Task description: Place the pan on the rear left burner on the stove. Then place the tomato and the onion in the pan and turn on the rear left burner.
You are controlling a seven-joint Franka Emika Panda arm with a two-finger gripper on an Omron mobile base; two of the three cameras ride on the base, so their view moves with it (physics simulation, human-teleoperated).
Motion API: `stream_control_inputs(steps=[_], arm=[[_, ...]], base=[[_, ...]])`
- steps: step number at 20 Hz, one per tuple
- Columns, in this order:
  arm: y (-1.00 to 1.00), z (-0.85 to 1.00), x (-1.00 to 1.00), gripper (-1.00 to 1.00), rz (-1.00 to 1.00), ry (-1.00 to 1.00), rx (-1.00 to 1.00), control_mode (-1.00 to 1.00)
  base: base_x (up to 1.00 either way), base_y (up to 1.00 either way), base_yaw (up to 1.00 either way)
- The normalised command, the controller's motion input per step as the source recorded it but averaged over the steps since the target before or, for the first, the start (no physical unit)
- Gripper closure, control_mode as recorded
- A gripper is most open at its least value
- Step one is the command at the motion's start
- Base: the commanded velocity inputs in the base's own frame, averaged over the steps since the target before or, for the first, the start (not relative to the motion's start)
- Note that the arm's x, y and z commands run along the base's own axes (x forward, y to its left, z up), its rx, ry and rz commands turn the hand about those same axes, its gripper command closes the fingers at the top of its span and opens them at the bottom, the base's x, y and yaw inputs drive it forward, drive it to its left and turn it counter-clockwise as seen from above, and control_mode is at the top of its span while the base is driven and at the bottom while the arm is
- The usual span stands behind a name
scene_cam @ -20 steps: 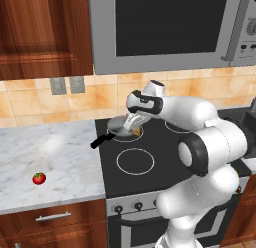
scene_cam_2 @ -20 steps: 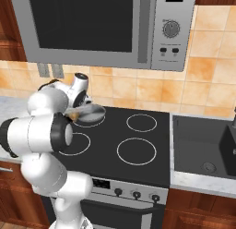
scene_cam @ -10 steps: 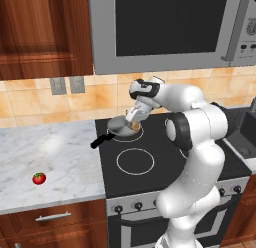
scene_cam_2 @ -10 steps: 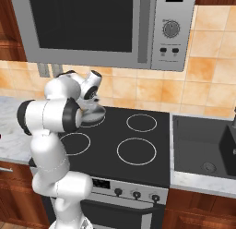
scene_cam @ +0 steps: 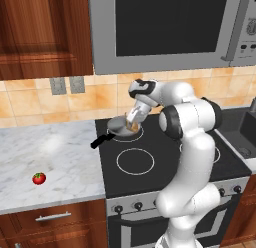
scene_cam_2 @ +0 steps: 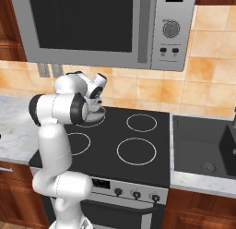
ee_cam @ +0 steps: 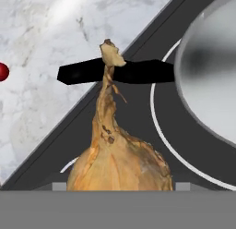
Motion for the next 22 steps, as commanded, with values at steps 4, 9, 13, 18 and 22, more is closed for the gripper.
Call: stream_control_inputs(steps=[4,9,13,18,22], arm=[[0.00,-0.13,0.11,1.00,0.07,0.00,0.01,-1.00],[0.00,-0.06,0.19,1.00,0.05,0.00,0.01,-1.00],[0.00,-0.01,0.34,1.00,0.04,0.00,0.02,-1.00],[0.00,0.00,0.38,1.00,0.02,0.00,0.02,-1.00],[0.00,-0.03,0.36,1.00,0.01,0.00,0.01,-1.00]], base=[[0.00,0.00,0.00],[0.00,0.00,0.00],[0.00,0.00,0.00],[0.00,0.00,0.00],[0.00,0.00,0.00]])
